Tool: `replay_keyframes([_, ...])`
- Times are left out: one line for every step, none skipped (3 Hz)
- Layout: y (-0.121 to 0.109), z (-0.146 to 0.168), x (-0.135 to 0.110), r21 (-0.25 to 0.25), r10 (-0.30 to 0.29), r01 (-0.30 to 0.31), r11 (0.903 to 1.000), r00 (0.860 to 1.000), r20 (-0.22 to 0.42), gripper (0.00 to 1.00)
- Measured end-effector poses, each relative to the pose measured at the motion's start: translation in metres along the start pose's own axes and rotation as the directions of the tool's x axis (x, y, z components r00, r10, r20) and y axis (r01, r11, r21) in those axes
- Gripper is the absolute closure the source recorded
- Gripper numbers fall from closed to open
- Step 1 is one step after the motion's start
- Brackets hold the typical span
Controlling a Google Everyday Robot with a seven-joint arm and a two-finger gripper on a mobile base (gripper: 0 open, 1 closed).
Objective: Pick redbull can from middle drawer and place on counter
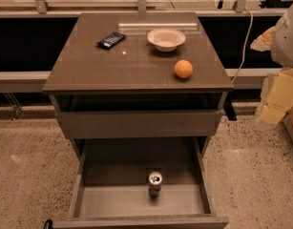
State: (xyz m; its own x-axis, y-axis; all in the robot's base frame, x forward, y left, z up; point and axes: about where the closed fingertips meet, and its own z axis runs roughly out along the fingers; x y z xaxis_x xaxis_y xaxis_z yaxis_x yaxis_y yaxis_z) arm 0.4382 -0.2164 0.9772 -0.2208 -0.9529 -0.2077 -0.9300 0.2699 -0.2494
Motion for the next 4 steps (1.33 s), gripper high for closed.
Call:
replay_keyframes([0.0,0.0,0.0,0.001,0.001,-0.001,1.0,1.0,0.005,0.0])
replay_keyframes([-0.001,0.004,-0.003,0.008,0.014,-0.014,0.9999,0.999,0.052,0.0])
replay_keyframes([0.024,0.039,-0.016,-0.041,0.063,-0.057,0.9975,0.982,0.175,0.0])
replay_keyframes([0.071,0.098,-0.039,-0.13,0.119,-0.079,0.9884,0.934,0.337,0.0])
